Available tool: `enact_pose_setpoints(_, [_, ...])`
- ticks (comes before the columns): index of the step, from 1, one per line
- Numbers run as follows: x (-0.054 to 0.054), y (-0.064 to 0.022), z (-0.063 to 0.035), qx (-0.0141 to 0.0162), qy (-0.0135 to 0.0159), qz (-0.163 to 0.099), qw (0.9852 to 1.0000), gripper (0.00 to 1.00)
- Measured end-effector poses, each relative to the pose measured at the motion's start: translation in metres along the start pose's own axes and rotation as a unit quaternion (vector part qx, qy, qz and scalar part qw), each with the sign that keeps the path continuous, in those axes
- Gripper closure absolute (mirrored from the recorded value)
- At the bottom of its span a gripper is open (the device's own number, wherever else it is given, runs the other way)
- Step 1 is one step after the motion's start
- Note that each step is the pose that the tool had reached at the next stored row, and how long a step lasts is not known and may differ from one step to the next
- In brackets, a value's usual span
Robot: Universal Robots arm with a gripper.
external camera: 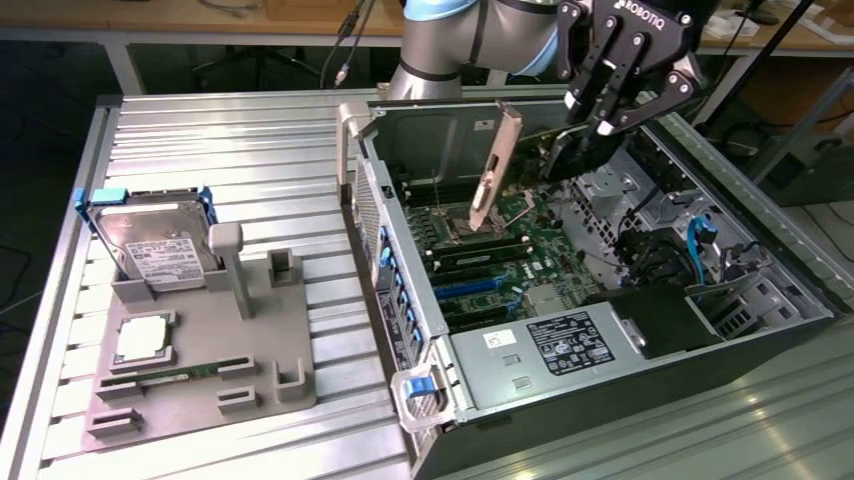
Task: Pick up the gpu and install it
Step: 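Insert the gpu into the slot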
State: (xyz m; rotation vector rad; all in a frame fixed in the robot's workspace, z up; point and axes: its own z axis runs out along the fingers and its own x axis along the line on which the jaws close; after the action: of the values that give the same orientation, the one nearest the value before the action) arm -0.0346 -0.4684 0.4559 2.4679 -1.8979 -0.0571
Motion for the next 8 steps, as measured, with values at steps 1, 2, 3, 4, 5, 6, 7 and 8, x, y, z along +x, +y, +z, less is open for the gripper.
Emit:
enact_pose_setpoints(1, [0.0000,-0.0001,0.0001,0.0001,-0.0004,0.009,1.0000,0.73])
enact_pose_setpoints(2, [0.0000,-0.0001,0.0001,0.0002,-0.0007,0.017,0.9999,0.73])
enact_pose_setpoints(3, [0.0000,0.0000,0.0001,0.0003,-0.0011,0.024,0.9997,0.73])
enact_pose_setpoints(4, [0.0000,0.0000,0.0002,0.0004,-0.0015,0.034,0.9994,0.73])
enact_pose_setpoints(5, [0.0000,-0.0001,0.0002,0.0005,-0.0018,0.041,0.9991,0.73])
enact_pose_setpoints(6, [0.0000,-0.0001,0.0002,0.0006,-0.0021,0.047,0.9989,0.73])
enact_pose_setpoints(7, [0.0000,-0.0001,0.0002,0.0006,-0.0023,0.052,0.9987,0.73])
enact_pose_setpoints(8, [0.0000,-0.0001,0.0002,0.0007,-0.0024,0.055,0.9985,0.73])
